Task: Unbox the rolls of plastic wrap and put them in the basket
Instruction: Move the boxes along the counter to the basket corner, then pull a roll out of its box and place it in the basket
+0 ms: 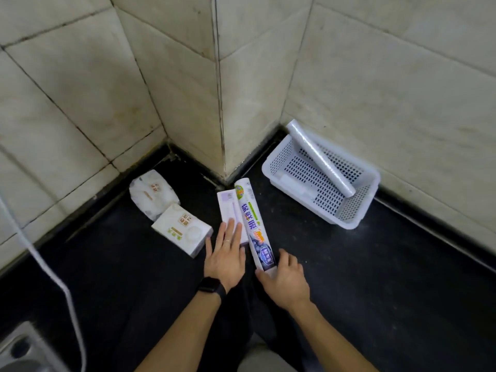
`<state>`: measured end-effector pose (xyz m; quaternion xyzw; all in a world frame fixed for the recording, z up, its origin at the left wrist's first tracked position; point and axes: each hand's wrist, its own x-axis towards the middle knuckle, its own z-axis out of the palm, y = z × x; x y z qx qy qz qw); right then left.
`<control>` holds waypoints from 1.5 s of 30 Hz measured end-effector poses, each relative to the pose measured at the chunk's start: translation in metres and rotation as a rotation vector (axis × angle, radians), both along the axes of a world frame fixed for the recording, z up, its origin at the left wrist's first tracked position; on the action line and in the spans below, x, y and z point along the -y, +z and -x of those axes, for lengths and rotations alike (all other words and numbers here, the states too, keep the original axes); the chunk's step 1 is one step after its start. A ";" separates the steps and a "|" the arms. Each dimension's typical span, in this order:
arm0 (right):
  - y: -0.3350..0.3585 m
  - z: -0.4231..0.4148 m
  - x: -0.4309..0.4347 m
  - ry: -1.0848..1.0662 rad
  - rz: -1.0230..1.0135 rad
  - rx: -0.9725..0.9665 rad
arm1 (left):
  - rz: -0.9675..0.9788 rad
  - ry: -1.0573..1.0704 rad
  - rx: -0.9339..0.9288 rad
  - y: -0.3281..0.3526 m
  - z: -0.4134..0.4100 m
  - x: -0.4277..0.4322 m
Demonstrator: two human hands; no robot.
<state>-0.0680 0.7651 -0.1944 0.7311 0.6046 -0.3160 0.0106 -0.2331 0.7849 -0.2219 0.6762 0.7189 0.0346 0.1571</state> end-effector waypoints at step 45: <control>0.057 -0.148 0.042 -0.843 0.203 -1.317 | 0.328 0.598 1.561 0.133 -0.129 -0.028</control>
